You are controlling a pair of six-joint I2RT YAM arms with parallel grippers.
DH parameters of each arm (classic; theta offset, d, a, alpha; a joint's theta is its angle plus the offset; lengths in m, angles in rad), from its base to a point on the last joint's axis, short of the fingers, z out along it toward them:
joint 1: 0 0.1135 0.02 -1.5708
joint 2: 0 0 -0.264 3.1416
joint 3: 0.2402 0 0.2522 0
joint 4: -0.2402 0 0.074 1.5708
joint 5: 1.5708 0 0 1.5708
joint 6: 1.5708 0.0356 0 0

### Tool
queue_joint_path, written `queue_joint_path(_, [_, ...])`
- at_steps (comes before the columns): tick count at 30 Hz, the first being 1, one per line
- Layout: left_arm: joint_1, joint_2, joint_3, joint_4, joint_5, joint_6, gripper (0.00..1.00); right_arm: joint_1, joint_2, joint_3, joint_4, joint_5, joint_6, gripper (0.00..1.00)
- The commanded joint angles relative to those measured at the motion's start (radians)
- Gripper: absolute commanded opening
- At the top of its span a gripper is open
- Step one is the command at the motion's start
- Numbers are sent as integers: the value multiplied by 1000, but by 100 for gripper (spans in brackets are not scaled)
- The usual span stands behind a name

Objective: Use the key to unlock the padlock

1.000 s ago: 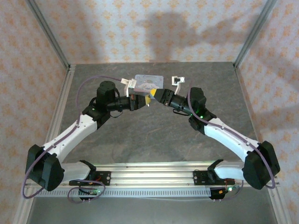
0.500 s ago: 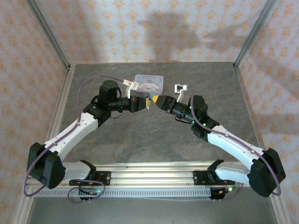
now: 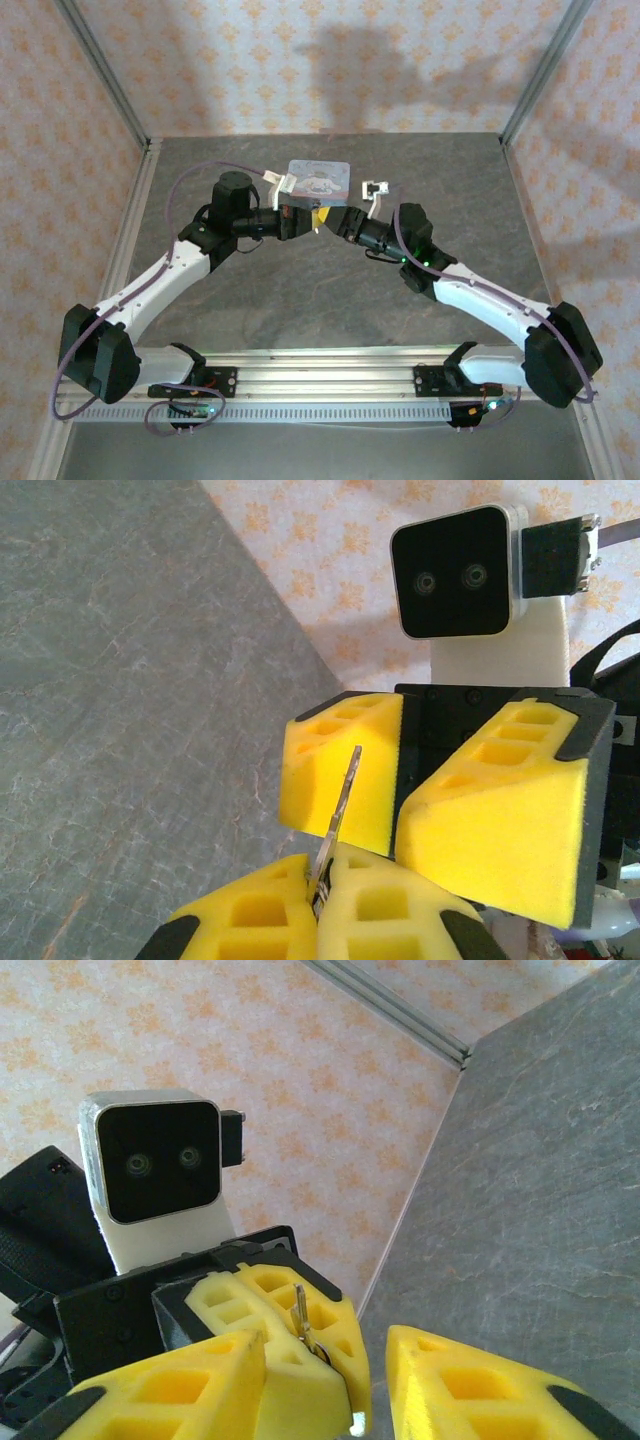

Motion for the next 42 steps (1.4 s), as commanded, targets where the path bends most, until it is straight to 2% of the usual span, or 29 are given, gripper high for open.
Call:
queue_joint_path(1, [-16,-31,5,19,65,3,0,11,14,41,52,7,3,35])
queue_joint_path(8, [-16,-32,4,4,69,14,0,11,14,38,50,44,8,34])
queue_joint_path(14, [-16,-40,9,-15,68,24,0,8,-26,18,-9,132,-6,35])
queue_joint_path(23, [-16,-40,13,-27,73,31,0,8,-32,23,-16,74,-3,39])
queue_joint_path(29, [-17,-39,17,-27,73,31,0,10,-23,27,5,20,9,28])
queue_joint_path(31, [-16,-37,18,-27,72,31,0,11,-12,31,16,-1,14,22])
queue_joint_path(35, [-17,-30,19,-33,69,35,0,11,6,35,48,-35,20,2])
queue_joint_path(41, [-17,-47,30,-112,25,105,0,10,-1,47,6,-36,-47,0])
queue_joint_path(42, [-17,-54,33,-129,14,119,7,10,-4,51,-5,-37,-66,0])
